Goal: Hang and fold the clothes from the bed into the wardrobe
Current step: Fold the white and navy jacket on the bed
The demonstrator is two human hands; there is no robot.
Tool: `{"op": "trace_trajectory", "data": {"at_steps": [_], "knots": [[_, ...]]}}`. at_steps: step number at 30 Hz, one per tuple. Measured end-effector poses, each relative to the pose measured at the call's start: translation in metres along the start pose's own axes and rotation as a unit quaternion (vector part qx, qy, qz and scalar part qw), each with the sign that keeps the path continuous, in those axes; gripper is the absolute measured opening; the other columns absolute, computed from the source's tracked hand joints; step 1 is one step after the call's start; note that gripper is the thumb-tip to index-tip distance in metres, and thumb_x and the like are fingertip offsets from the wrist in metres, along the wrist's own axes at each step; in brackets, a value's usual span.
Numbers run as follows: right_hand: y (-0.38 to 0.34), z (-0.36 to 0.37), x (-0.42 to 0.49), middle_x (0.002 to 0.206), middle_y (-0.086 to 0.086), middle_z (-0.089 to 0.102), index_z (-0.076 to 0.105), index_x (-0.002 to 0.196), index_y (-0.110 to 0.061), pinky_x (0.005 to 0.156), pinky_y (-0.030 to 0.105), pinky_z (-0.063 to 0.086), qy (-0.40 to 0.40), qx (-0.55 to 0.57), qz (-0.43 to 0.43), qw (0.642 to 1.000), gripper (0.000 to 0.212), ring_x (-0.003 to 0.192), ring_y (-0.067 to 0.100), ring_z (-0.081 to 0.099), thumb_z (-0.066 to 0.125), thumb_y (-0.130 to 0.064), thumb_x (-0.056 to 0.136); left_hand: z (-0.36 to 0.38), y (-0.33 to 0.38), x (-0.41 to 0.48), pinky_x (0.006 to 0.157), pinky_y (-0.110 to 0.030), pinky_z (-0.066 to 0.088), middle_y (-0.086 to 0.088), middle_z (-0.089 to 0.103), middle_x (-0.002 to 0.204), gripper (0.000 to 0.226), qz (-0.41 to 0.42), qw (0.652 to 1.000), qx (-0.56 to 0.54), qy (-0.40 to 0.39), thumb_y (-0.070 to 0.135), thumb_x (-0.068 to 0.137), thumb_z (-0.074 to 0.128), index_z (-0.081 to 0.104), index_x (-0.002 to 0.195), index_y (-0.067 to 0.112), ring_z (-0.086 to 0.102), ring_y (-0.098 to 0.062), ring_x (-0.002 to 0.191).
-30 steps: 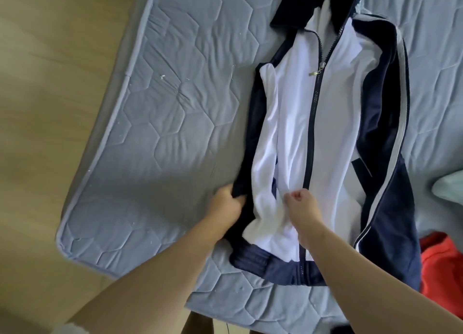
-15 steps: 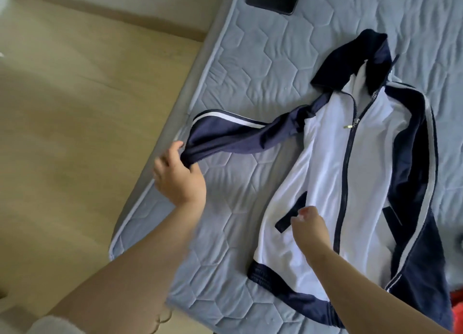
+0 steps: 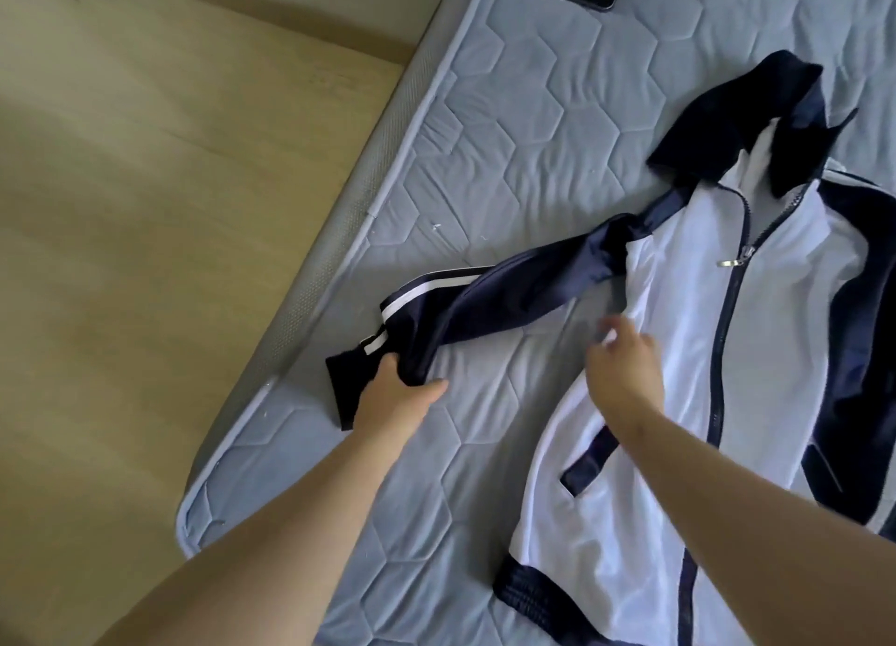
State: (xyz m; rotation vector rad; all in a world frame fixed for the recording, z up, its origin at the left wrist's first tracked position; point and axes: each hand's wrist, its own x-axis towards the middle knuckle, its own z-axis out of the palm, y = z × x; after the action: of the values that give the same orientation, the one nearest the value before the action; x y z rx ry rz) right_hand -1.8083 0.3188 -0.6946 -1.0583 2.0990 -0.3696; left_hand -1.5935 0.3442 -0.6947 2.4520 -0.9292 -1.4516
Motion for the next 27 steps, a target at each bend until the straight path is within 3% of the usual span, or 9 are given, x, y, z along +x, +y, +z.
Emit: {"op": "trace_trajectory", "data": {"at_steps": [2,4,6,9,14,16,19,24,27], "knots": [[-0.019,-0.004,0.032,0.128,0.012,0.039,0.042,0.131,-0.022,0.082,0.035,0.043,0.059,0.031,-0.024,0.997,0.043,0.104,0.033,0.051,0.042,-0.013,0.089,0.005,0.001,-0.008,0.055,-0.024,0.04,0.002,0.05,0.078,0.048,-0.086,0.985,-0.148,-0.037,0.057,0.079,0.059,0.045,0.11,0.024,0.05,-0.014,0.059],[-0.031,-0.008,0.059,0.139,0.007,0.029,0.031,0.138,-0.027,0.079,0.03,0.036,0.093,0.048,-0.035,0.994,0.057,0.11,0.03,0.047,0.046,-0.011,0.085,0.011,-0.003,-0.01,0.065,-0.029,0.042,0.001,0.053,0.089,0.056,-0.191,0.943,-0.271,0.019,0.068,0.08,0.047,0.044,0.112,0.022,0.051,-0.014,0.06],[-0.034,-0.01,0.079,0.145,0.002,0.021,0.02,0.142,-0.03,0.075,0.031,0.037,0.081,0.026,-0.039,0.996,0.071,0.106,0.026,0.048,0.049,-0.01,0.081,0.013,-0.008,-0.008,0.077,-0.036,0.04,0.002,0.055,0.105,0.066,-0.307,0.873,-0.373,0.071,0.072,0.078,0.046,0.048,0.12,0.021,0.054,-0.014,0.065],[-0.033,-0.012,0.096,0.142,0.006,0.031,0.017,0.144,-0.026,0.072,0.032,0.041,0.014,-0.027,-0.05,0.998,0.073,0.096,0.022,0.046,0.05,-0.006,0.081,0.01,-0.004,-0.005,0.07,-0.033,0.042,0.0,0.058,0.094,0.067,-0.388,0.775,-0.498,0.012,0.069,0.077,0.053,0.056,0.12,0.017,0.055,-0.014,0.069],[-0.031,-0.023,0.092,0.102,0.012,0.058,0.046,0.117,-0.021,0.07,0.031,0.036,0.075,-0.02,-0.027,0.997,0.037,0.084,0.029,0.05,0.044,-0.008,0.083,-0.01,0.032,0.02,0.085,-0.024,0.045,-0.002,0.055,0.133,0.029,-0.222,0.753,-0.619,0.014,0.028,0.096,0.048,0.055,0.12,0.014,0.051,-0.015,0.122],[-0.036,-0.029,0.083,0.093,0.007,0.052,0.042,0.098,-0.022,0.069,0.031,0.032,0.153,0.05,-0.026,0.987,0.023,0.079,0.028,0.047,0.042,-0.006,0.081,-0.033,0.054,0.031,0.09,-0.029,0.045,-0.005,0.054,0.131,0.031,-0.121,0.754,-0.645,0.018,0.025,0.099,0.04,0.05,0.126,0.012,0.049,-0.019,0.124],[-0.042,-0.032,0.064,0.1,0.011,0.044,0.042,0.095,-0.012,0.071,0.027,0.028,0.227,0.074,-0.068,0.969,0.023,0.081,0.027,0.043,0.044,0.002,0.077,-0.083,0.088,0.045,0.074,-0.026,0.053,-0.005,0.055,0.129,0.025,0.05,0.741,-0.669,0.029,0.022,0.099,0.04,0.053,0.119,0.012,0.06,-0.018,0.105],[-0.028,-0.009,0.038,0.123,0.002,0.046,0.056,0.108,-0.018,0.072,0.027,0.035,-0.061,-0.114,-0.132,0.983,0.024,0.095,0.026,0.052,0.051,-0.011,0.086,-0.137,0.118,0.052,0.079,-0.028,0.054,-0.005,0.056,0.13,0.035,0.151,0.749,-0.641,0.069,0.015,0.099,0.043,0.042,0.134,0.015,0.058,-0.018,0.114],[-0.029,-0.006,0.032,0.112,-0.002,0.053,0.06,0.103,-0.026,0.07,0.029,0.037,-0.048,-0.115,-0.099,0.987,0.022,0.094,0.021,0.051,0.048,-0.018,0.086,-0.138,0.123,0.051,0.079,-0.027,0.053,-0.004,0.053,0.134,0.038,0.154,0.773,-0.61,0.081,0.01,0.099,0.04,0.038,0.136,0.019,0.055,-0.019,0.118]]}}
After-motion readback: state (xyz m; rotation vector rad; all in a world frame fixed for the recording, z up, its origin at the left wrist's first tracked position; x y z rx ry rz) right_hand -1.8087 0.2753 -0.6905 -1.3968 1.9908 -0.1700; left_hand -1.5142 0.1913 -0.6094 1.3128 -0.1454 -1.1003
